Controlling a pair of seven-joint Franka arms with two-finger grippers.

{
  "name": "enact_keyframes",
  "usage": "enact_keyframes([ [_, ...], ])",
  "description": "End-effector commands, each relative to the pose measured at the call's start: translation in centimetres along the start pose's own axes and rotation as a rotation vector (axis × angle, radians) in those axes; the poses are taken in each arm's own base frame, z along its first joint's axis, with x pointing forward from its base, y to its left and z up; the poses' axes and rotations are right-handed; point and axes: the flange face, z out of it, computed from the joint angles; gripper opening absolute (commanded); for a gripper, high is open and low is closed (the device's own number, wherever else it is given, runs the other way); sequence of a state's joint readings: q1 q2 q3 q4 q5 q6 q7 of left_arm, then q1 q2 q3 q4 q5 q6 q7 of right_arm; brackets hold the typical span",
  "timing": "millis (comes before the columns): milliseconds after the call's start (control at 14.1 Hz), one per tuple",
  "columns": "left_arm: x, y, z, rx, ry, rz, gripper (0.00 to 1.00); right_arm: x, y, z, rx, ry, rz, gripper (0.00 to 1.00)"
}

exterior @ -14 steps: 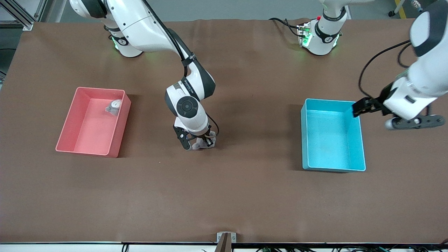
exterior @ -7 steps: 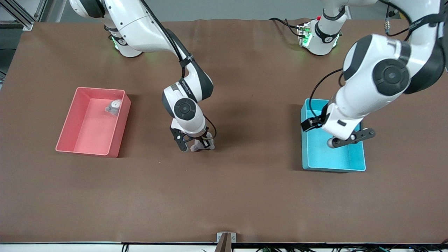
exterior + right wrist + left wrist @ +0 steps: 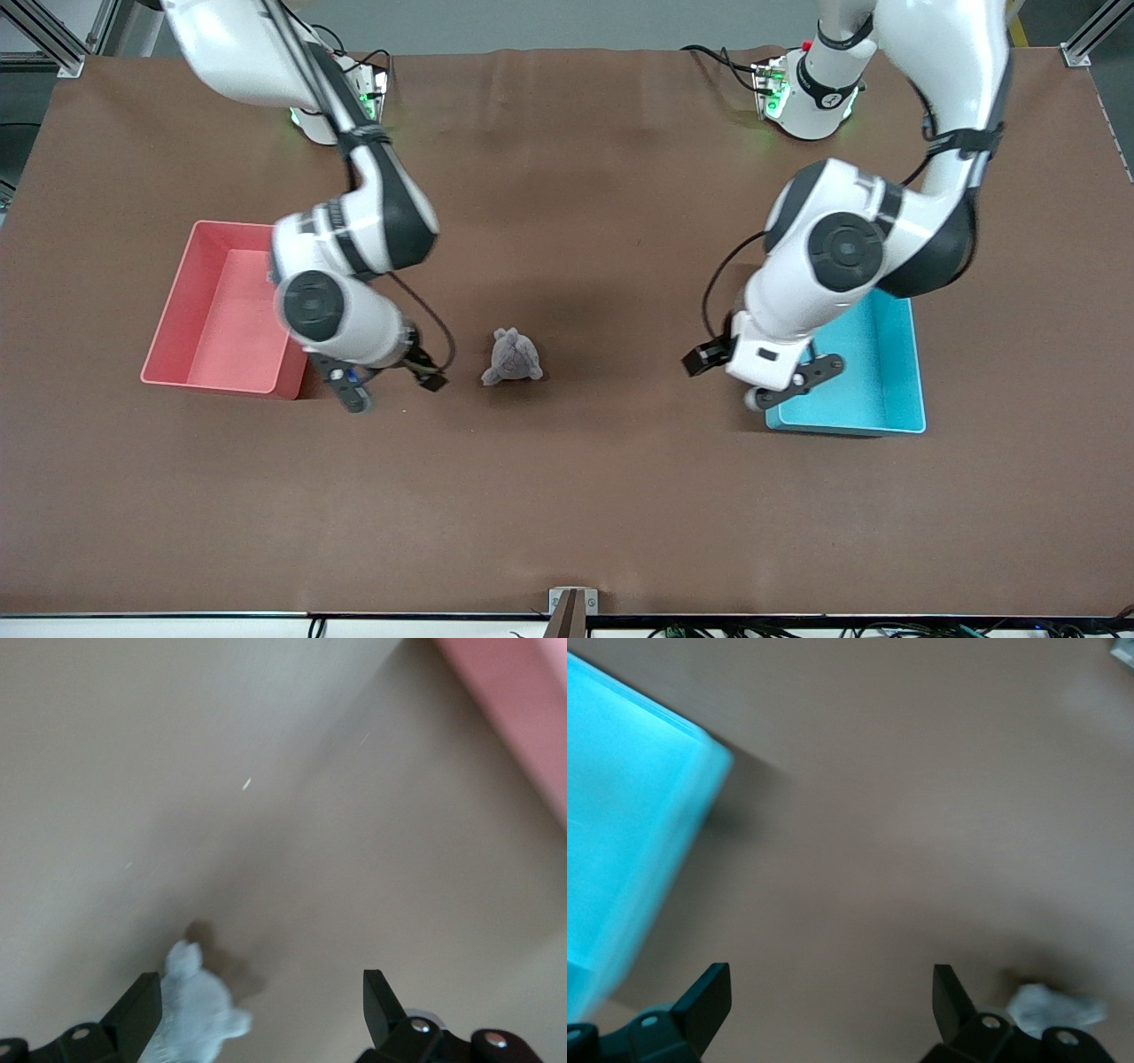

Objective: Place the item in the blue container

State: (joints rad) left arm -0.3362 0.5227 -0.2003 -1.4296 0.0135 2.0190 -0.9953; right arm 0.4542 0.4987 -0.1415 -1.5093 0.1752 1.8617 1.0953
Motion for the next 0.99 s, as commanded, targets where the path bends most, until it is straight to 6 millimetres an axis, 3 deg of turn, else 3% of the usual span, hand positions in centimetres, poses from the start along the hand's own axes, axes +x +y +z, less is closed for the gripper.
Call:
enact_keyframes([
  [0,-3.7,5.8,3.3,-0.095,0.016,-0.072,1.00,3.6,7.2,-1.1,0.003,-0.047,-0.071,1.00],
  [213,-8.0,10.0,7.1,-0.245,0.040,-0.151,1.00,8.7,15.1,-0.3,-0.005,-0.103,-0.094,1.00],
  [354,-11.5,12.1,10.1,-0.282,0.027,-0.160,1.00,12.2,19.1,1.1,-0.022,-0.134,-0.089,1.00],
  [638,-16.6,14.8,14.9,-0.306,-0.005,-0.204,1.00,13.2,26.2,5.4,0.016,-0.123,0.010,1.00],
  [779,-16.9,14.7,16.8,-0.309,-0.005,-0.204,0.96,12.5,27.9,8.8,0.020,-0.110,0.036,1.00],
  [921,-17.4,14.5,19.0,-0.299,0.012,-0.192,0.87,13.4,29.5,10.0,0.021,-0.125,0.080,1.00],
])
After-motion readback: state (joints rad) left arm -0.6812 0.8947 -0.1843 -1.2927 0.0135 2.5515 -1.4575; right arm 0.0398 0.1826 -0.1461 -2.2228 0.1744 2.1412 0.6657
